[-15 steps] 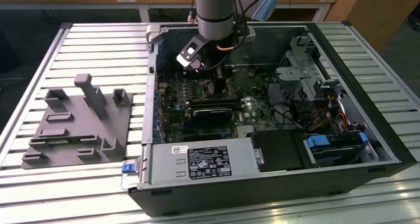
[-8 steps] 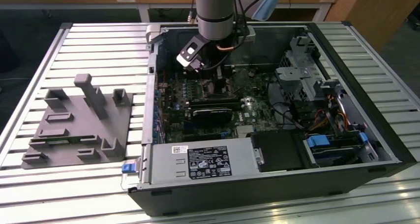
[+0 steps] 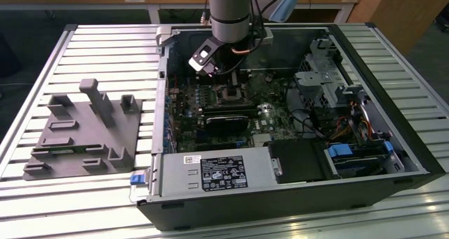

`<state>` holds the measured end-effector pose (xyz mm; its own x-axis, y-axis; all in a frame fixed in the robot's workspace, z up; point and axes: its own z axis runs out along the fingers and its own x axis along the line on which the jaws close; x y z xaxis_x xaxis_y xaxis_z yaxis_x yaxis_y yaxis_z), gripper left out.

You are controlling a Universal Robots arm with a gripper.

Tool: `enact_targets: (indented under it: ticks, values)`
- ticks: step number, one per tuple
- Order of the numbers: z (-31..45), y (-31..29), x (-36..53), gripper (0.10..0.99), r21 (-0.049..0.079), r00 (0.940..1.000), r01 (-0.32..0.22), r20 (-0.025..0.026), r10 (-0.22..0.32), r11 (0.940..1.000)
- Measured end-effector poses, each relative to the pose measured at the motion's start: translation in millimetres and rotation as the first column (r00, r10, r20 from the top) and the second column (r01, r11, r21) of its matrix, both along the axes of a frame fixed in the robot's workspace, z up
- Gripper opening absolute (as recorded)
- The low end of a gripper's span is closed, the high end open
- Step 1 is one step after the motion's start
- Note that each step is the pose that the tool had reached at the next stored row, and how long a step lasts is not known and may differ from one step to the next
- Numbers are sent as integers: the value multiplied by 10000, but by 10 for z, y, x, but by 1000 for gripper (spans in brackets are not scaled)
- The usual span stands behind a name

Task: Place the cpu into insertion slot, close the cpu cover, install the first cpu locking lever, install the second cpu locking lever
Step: 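Place the cpu into insertion slot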

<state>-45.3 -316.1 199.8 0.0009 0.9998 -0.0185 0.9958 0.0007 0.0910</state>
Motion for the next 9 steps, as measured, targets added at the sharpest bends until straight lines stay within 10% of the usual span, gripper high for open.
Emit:
enact_targets:
  ticks: [9]
  values:
    - [1,0,0,106,-2,10000,-1,-2,1,10000]
